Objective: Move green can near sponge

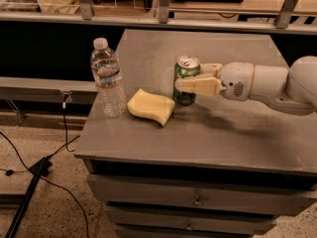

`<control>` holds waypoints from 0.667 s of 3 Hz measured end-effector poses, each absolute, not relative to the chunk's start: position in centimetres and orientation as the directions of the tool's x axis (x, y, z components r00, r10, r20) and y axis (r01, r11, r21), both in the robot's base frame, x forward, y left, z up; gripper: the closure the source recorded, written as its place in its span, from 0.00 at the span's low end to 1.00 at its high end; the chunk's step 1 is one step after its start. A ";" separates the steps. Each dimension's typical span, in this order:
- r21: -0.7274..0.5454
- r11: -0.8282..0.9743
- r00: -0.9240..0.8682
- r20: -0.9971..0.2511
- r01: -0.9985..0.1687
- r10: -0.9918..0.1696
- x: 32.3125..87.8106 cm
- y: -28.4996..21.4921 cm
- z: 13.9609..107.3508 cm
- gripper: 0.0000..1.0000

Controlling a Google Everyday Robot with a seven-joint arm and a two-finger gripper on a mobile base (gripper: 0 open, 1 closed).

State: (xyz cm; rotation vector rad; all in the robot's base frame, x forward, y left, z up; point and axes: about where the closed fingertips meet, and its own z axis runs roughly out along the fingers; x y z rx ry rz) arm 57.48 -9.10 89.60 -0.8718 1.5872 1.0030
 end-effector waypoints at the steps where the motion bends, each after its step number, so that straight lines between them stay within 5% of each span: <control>1: 0.106 0.462 -0.146 -0.988 -0.880 -0.050 57.7 -11.3 90.1 0.00; 2: -0.025 0.592 -0.058 -0.991 -0.805 -0.121 56.9 -16.8 91.0 0.00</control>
Offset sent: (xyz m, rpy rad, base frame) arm -0.0157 -0.1223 0.0213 -0.1643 -0.2656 -0.3339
